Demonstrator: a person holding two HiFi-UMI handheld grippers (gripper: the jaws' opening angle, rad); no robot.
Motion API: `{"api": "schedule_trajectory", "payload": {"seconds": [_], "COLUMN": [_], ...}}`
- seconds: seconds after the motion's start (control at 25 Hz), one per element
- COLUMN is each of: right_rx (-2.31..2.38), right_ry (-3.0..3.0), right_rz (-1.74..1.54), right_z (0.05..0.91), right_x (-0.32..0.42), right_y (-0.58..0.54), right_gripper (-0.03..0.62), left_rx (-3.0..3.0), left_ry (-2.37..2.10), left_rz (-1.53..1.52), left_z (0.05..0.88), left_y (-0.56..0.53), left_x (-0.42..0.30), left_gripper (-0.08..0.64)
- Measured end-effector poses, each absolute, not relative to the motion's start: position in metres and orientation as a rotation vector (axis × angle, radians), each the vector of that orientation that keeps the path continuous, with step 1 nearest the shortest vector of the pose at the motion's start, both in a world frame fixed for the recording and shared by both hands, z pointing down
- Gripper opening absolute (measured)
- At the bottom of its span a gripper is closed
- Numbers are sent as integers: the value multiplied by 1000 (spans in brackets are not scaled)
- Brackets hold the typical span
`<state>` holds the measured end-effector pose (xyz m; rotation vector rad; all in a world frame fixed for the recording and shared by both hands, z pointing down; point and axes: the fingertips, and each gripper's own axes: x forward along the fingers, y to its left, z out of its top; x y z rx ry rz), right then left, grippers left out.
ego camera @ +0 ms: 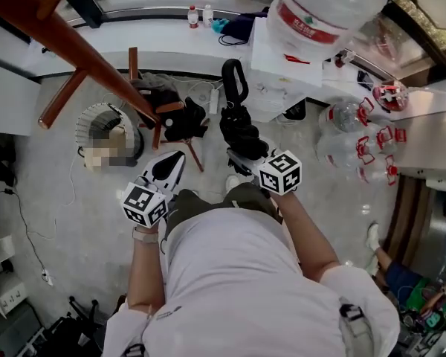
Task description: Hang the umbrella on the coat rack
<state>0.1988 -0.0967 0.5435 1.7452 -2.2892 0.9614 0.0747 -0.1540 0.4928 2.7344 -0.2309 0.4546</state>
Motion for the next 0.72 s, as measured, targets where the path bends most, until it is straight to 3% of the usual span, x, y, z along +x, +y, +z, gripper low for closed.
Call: {"api": "schedule_trajectory", "payload": {"seconds": [0.72], "right_rx": [1157], "right_ry": [-2519], "right_rz": [871], "right_z": [564], "right_x": [170], "right_y": [-103], "right_gripper": [276], "left_rx": [2573], "left_ry": [-750], "left_rz": [355], "left_z": [509], "left_y": [-114], "left_x": [50], "left_gripper": [2]}}
